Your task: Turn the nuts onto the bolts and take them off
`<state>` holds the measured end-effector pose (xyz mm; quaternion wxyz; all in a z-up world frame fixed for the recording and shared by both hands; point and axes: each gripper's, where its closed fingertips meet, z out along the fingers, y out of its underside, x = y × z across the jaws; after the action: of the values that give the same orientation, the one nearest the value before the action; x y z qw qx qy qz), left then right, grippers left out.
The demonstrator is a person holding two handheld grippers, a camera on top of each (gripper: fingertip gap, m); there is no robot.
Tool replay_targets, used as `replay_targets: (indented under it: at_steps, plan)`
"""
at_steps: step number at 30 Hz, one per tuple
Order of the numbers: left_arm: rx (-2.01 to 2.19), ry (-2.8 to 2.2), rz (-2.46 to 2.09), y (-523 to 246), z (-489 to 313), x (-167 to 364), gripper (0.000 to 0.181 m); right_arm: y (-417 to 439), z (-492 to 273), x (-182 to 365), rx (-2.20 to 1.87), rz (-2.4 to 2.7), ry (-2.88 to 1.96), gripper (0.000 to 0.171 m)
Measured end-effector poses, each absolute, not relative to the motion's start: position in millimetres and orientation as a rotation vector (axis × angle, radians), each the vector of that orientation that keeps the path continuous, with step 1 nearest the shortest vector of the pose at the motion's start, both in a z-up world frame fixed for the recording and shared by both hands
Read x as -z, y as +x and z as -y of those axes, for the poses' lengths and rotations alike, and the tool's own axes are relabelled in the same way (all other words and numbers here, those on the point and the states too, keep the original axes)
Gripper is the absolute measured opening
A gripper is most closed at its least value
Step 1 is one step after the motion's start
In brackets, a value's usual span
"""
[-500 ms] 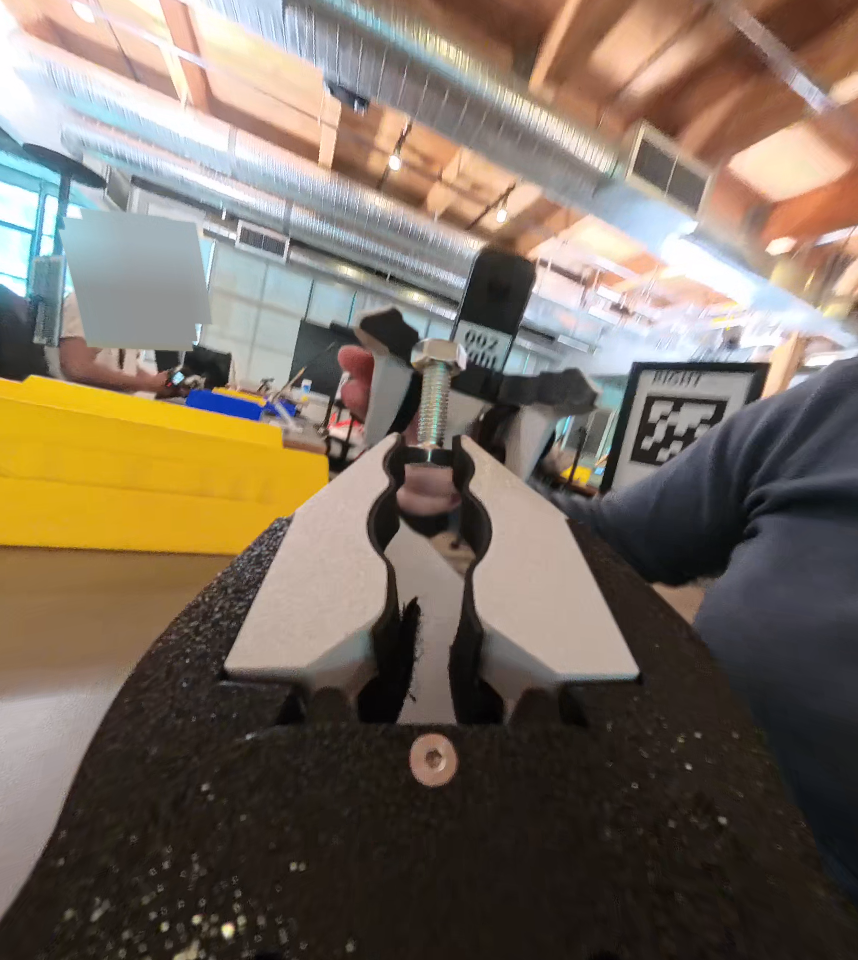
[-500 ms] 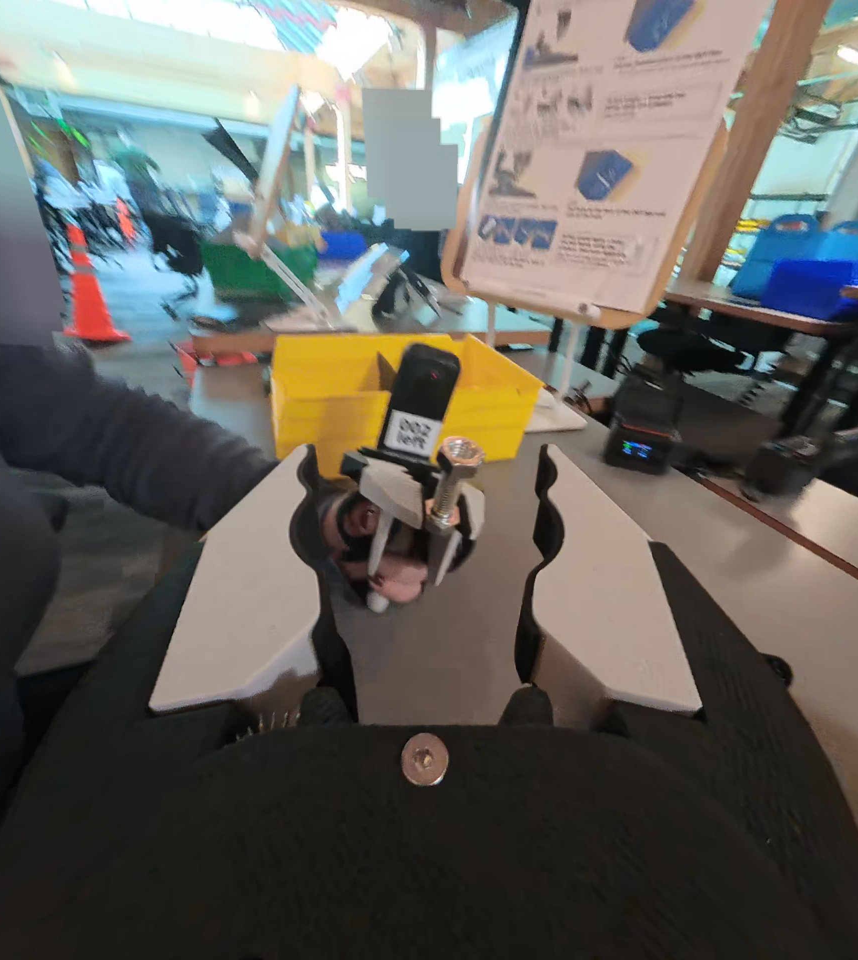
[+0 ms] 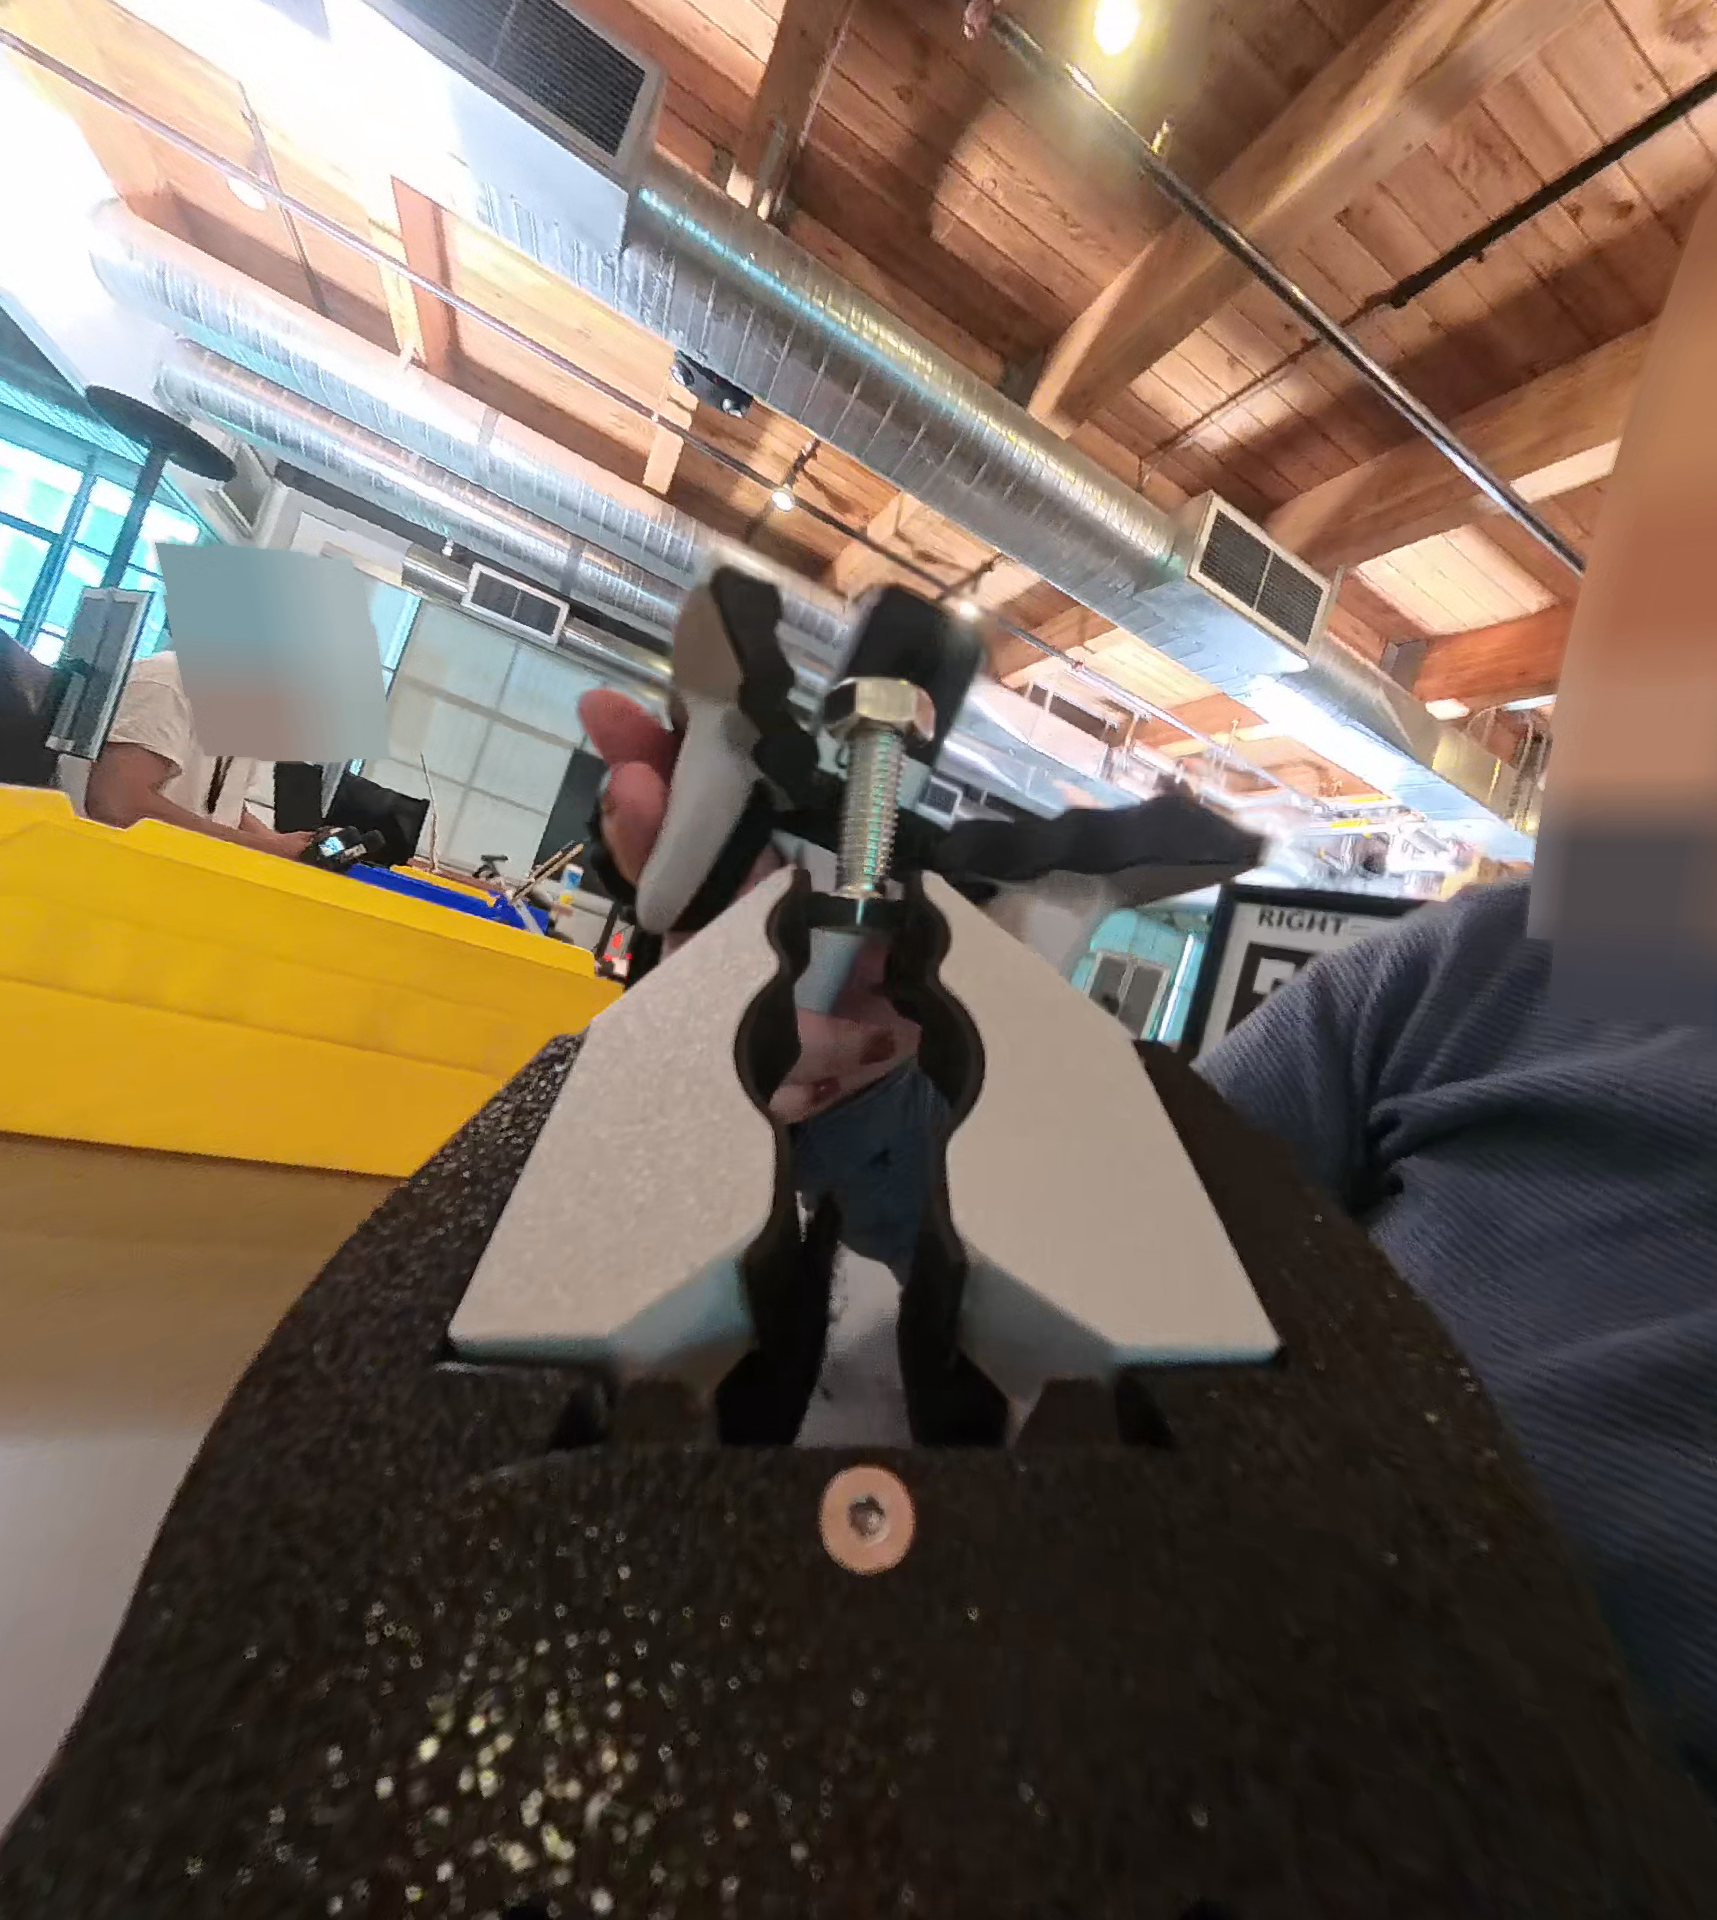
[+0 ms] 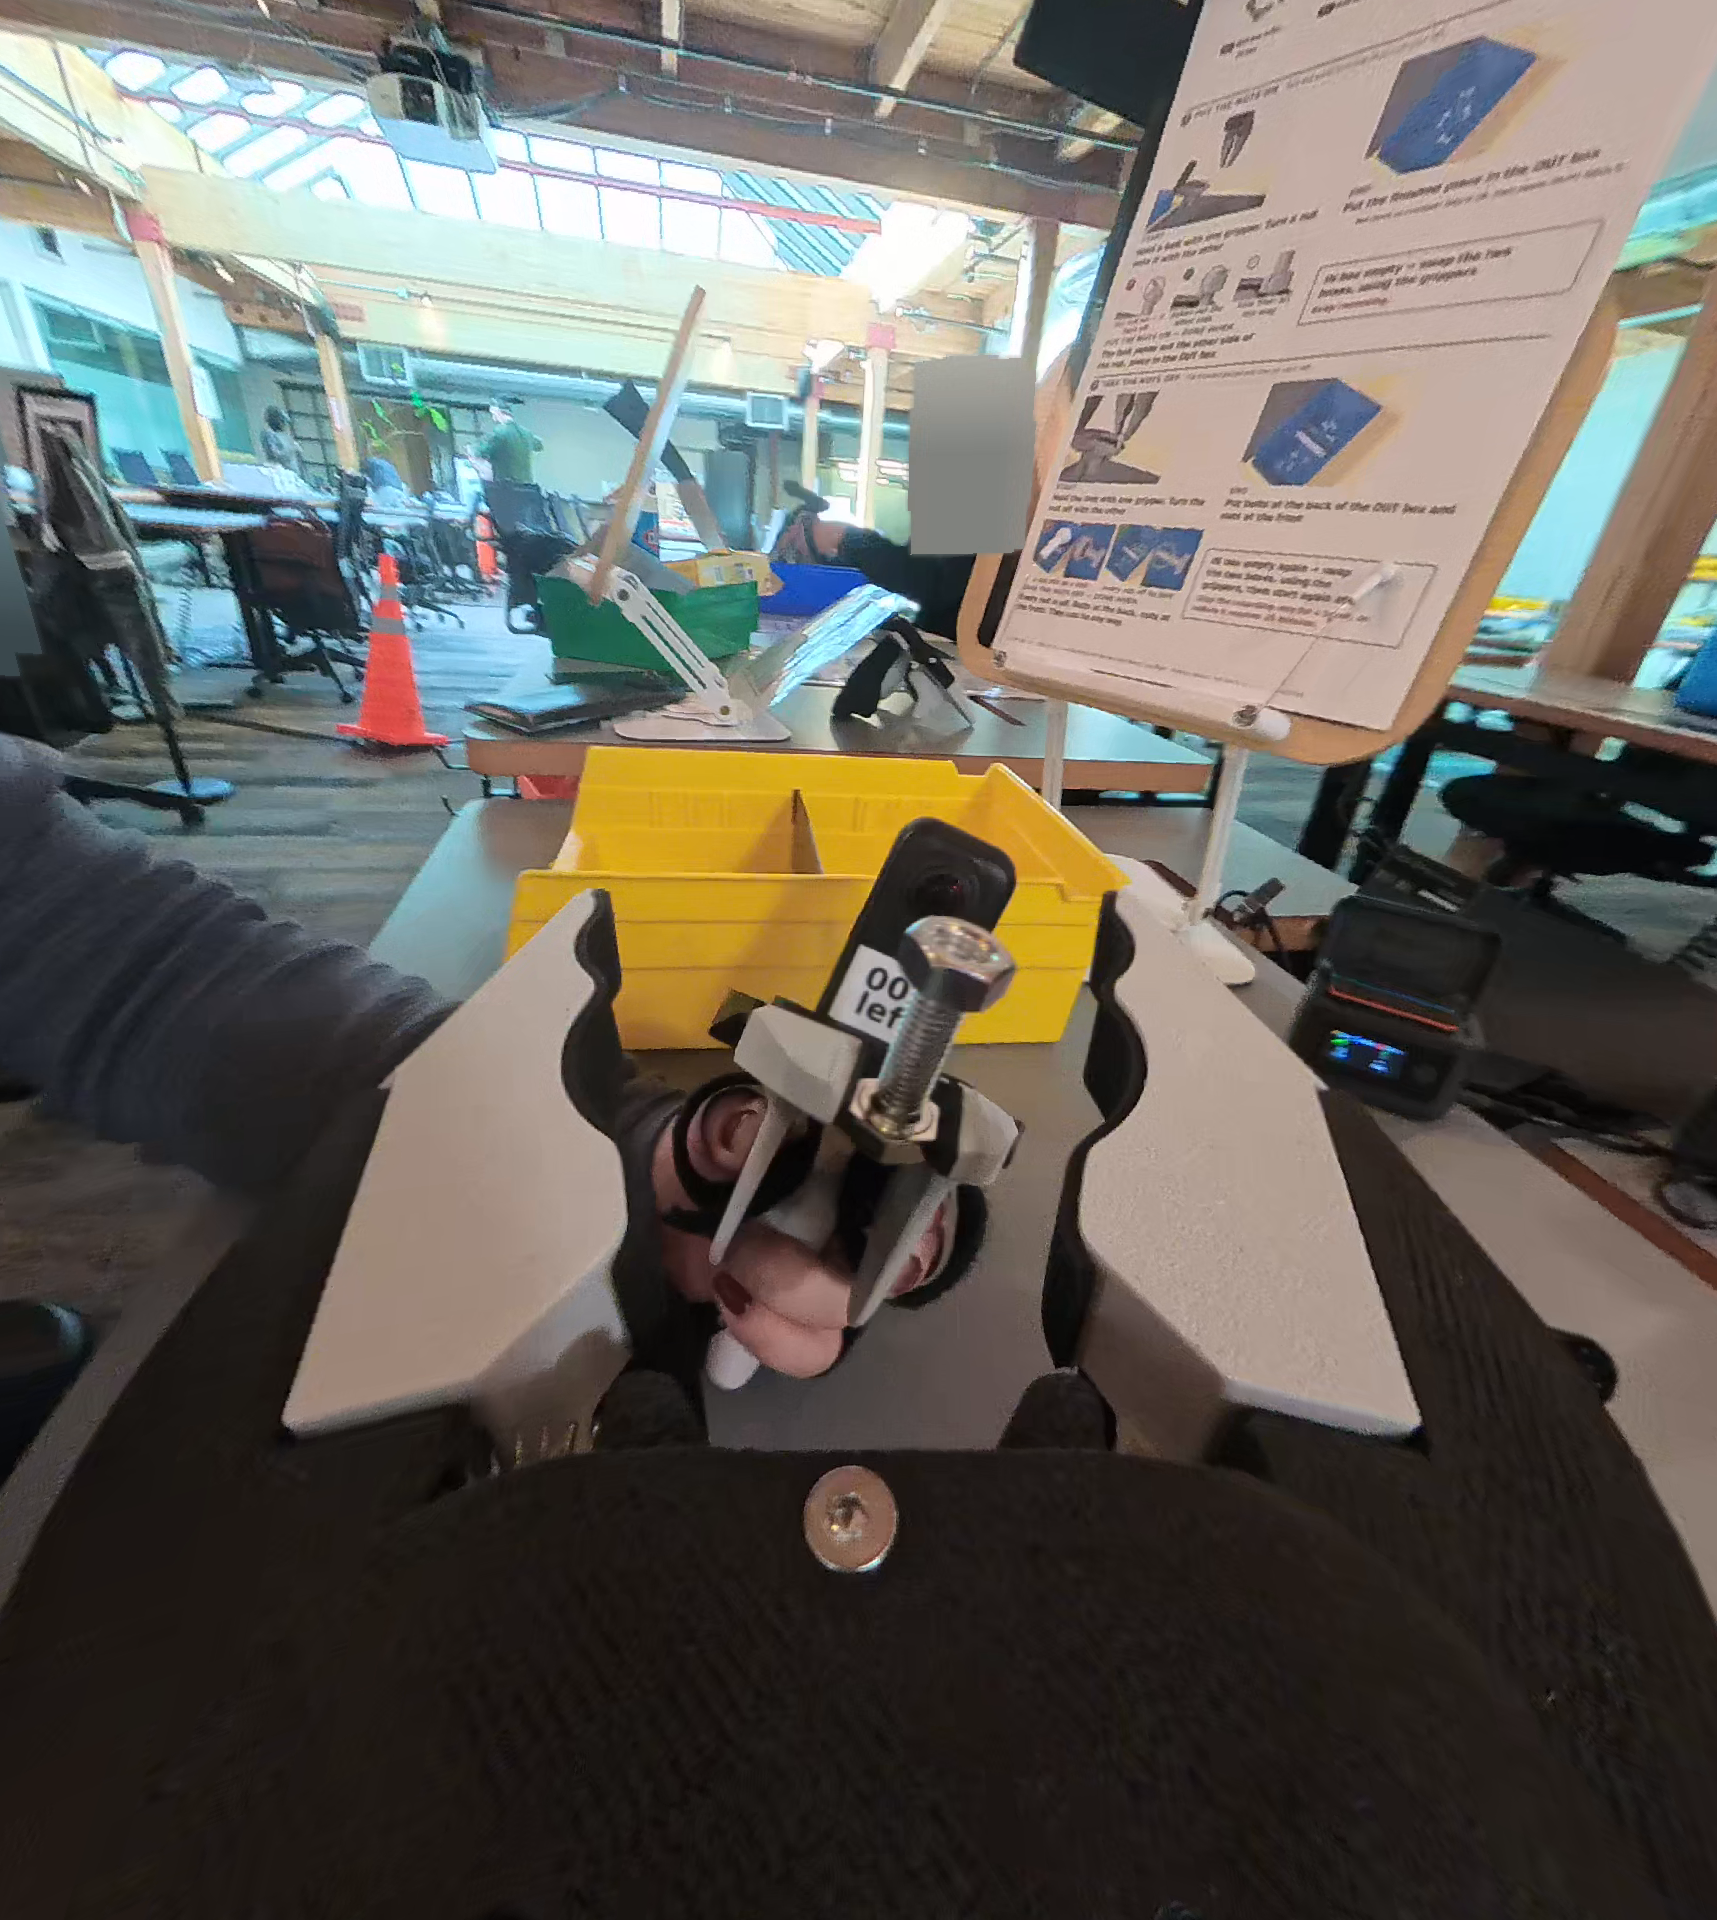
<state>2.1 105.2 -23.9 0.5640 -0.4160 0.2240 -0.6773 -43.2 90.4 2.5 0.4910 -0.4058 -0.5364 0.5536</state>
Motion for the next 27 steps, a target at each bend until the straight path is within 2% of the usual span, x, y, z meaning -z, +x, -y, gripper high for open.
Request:
replay_targets:
  at_steps: [7, 14, 17, 23, 27]
  plan:
    - [1.596, -0.998, -0.557, 6.6, -103.1, 26.1, 0.016, -37.1, -74.6, -6.1, -1.499, 1.315, -0.968, 0.091]
    - [1.594, -0.999, -0.555, 6.5, -103.4, 26.0, 0.015, -32.6, -73.0, -4.4, -1.447, 1.342, -0.972, 0.089]
    - [1.58, -1.002, -0.542, 4.8, -105.1, 25.8, 0.016, -26.3, -78.5, -2.5, -1.452, 1.338, -0.989, 0.083]
    - [1.549, -1.033, -0.562, 8.6, -106.0, 28.9, 0.016, -37.9, -72.8, 3.7, -1.44, 1.362, -1.015, 0.089]
    - [1.512, -1.04, -0.569, 5.3, -108.8, 29.5, 0.015, -24.7, -78.4, 8.0, -1.414, 1.405, -1.04, 0.085]
